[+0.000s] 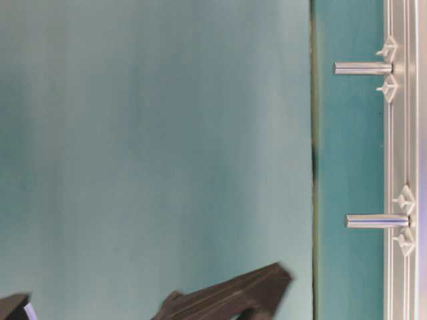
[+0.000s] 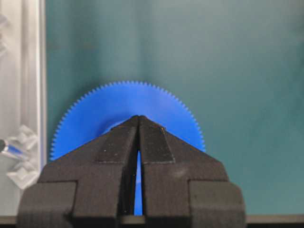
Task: Insert the large gear onto the shaft.
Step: 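Move the left gripper down over the blue gear's hub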
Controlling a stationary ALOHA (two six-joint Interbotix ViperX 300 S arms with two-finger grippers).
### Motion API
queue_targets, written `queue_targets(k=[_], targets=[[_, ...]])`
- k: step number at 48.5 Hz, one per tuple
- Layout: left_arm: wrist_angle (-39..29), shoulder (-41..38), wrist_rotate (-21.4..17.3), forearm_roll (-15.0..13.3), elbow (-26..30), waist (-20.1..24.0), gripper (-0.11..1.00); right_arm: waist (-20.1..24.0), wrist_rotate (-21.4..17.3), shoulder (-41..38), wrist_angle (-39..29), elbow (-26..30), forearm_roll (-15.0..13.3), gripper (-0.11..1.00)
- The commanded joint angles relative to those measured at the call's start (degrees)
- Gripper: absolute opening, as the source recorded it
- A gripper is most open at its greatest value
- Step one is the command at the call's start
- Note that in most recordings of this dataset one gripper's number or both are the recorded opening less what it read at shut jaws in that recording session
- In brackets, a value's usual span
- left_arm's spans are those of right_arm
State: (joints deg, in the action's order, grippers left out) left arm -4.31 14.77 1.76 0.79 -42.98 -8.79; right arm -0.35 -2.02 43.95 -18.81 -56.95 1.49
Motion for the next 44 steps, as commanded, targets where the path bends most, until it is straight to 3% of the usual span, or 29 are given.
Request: queue_targets(k=[1,5,8,19,24,44], targets=[[0.26,-0.97,-0.26,0.09,1.93,-0.53,0.00,-0.26,-0.44,-1.49,-0.62,1.67,0.00,0.19],[0.26,-2.46,-0.26,0.09,2.55,-0.44,0.02,-0.26,-0.35,-2.20,-1.58,1.76,0.00,0.24],[0.26,-3.34,-0.09,0.09,2.64,-0.44,0.10,-0.26,-0.35,-2.20,-1.67,1.67,-0.09,0.27],[-0.44,-5.80,1.49,0.18,3.16,-0.44,0.74,-0.26,-0.44,-2.02,-1.85,0.79,-0.26,0.43],[-2.02,-7.73,3.16,0.09,4.31,-0.44,0.93,-0.26,-0.44,-2.02,-1.85,0.62,-0.26,0.49],[-13.54,-19.51,3.25,0.26,12.66,-0.44,0.92,0.26,-0.53,-1.76,-1.85,-1.23,-0.09,0.54]])
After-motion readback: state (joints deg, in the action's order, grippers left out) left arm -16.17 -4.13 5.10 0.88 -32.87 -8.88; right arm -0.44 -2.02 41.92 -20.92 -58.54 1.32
